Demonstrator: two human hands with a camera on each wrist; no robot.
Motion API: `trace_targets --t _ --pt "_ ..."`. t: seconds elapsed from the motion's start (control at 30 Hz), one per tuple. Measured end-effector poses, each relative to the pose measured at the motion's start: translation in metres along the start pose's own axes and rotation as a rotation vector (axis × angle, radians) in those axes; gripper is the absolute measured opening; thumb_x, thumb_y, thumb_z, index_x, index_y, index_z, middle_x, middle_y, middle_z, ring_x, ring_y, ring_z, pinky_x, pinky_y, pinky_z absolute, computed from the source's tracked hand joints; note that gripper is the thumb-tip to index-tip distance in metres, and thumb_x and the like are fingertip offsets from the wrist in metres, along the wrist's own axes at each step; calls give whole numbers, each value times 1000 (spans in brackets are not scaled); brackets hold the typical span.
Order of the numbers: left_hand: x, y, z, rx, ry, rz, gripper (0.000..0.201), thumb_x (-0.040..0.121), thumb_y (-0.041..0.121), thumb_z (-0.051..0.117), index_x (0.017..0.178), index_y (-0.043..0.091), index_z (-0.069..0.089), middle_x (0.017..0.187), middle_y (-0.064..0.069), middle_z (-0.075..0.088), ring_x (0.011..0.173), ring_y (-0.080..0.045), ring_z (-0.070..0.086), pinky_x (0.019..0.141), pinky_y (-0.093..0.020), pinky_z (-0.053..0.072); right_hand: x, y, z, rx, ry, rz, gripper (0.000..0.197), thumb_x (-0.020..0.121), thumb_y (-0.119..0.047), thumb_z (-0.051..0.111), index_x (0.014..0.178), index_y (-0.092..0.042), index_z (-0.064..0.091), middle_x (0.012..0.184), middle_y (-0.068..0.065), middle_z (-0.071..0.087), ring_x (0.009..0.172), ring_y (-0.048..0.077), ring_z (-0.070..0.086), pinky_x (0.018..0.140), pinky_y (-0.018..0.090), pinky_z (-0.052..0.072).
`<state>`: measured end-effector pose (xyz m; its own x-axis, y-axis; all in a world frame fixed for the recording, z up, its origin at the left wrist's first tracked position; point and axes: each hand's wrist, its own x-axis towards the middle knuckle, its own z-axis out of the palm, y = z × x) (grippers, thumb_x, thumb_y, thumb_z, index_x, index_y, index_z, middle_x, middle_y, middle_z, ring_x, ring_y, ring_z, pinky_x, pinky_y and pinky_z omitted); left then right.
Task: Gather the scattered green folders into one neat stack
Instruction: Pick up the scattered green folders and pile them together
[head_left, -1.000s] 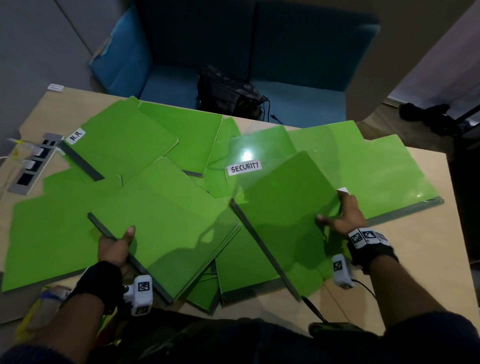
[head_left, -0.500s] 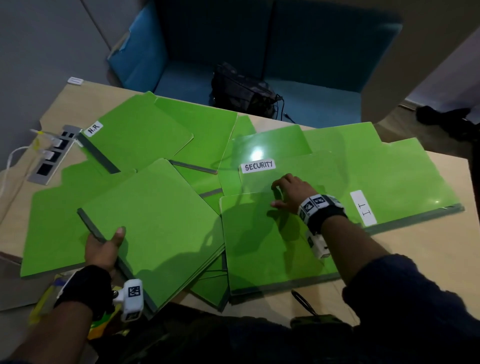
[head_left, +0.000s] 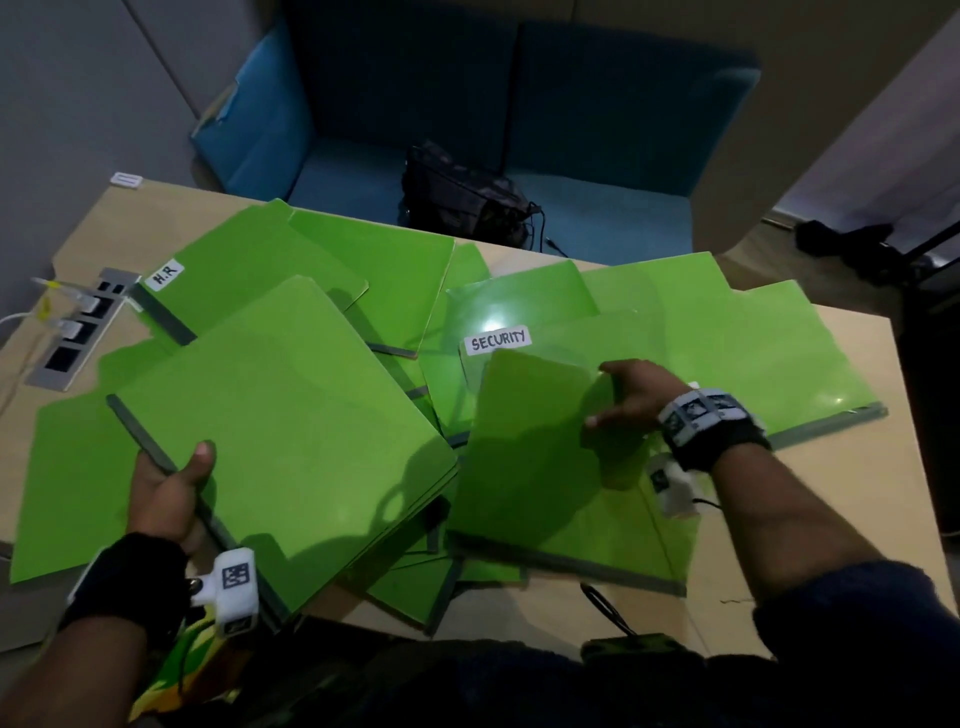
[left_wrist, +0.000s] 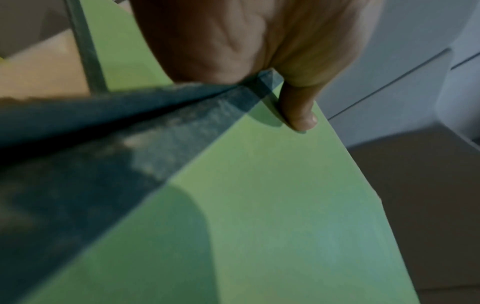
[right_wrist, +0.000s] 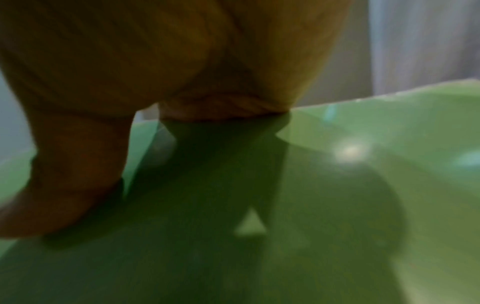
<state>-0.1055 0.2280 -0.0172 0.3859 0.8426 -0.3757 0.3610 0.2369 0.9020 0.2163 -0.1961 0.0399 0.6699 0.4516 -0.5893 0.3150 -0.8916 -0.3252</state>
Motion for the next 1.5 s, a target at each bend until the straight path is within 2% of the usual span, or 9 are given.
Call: trace_targets --t 0.13,0.23,0.37,0.5,0.63,0.77,0.87,1.1,1.5 --pt "10 29 6 -58 -14 22 23 90 15 65 89 33 52 77 3 49 76 -21 46 80 -45 37 -36 59 -52 426 210 93 52 60 -50 86 100 -23 67 78 -20 74 68 -10 67 81 28 54" --pt "-1 46 36 -100 -116 73 22 87 16 69 89 28 50 79 1 47 89 -25 43 78 -41 39 -50 65 -67 625 439 156 14 83 -29 76 90 -22 66 85 3 72 51 -12 60 53 10 48" --pt "-22 49 104 -80 -278 93 50 90 6 64 136 8 45 131 -11 58 120 -33 54 104 -51 40 -22 33 -41 788 513 167 88 58 -65 82 122 -9 59 105 9 72 86 20 70 76 33 58" --pt "-47 51 163 -73 -401 -3 62 86 18 68 141 16 39 140 -11 52 130 -35 46 108 -58 35 0 -11 0 911 449 199 73 80 -28 80 140 -15 40 112 7 64 82 14 62 59 18 50" --pt "-64 54 197 -95 -431 -45 37 97 7 52 131 20 45 134 -7 56 127 -29 49 110 -50 33 15 -37 28 822 382 228 80 81 -41 76 146 -23 34 144 12 50 125 35 52 98 47 48" --pt "-67 54 205 -106 -375 -107 32 103 36 37 124 15 48 103 -2 56 112 -22 45 98 -40 38 22 -46 39 759 328 234 81 81 -47 74 148 -26 33 146 14 48 128 36 51 99 45 46" --pt "-66 53 206 -103 -428 -203 68 95 64 25 147 20 35 140 -6 48 131 -24 38 111 -45 29 27 -51 43 744 332 215 81 83 -46 73 150 -27 32 151 13 43 133 36 46 101 44 44" --pt "-40 39 174 108 -264 -53 72 86 18 71 145 18 31 126 -16 50 124 -36 44 108 -53 36 58 -33 24 189 291 -27 47 96 -32 58 142 -24 51 134 14 55 123 32 52 103 40 43" --pt "-24 10 146 85 -149 -158 68 86 18 70 144 20 35 127 -7 52 122 -31 45 99 -41 34 125 -6 0 -353 37 -48 119 61 -65 78 155 -25 17 155 9 32 142 32 33 120 54 11"
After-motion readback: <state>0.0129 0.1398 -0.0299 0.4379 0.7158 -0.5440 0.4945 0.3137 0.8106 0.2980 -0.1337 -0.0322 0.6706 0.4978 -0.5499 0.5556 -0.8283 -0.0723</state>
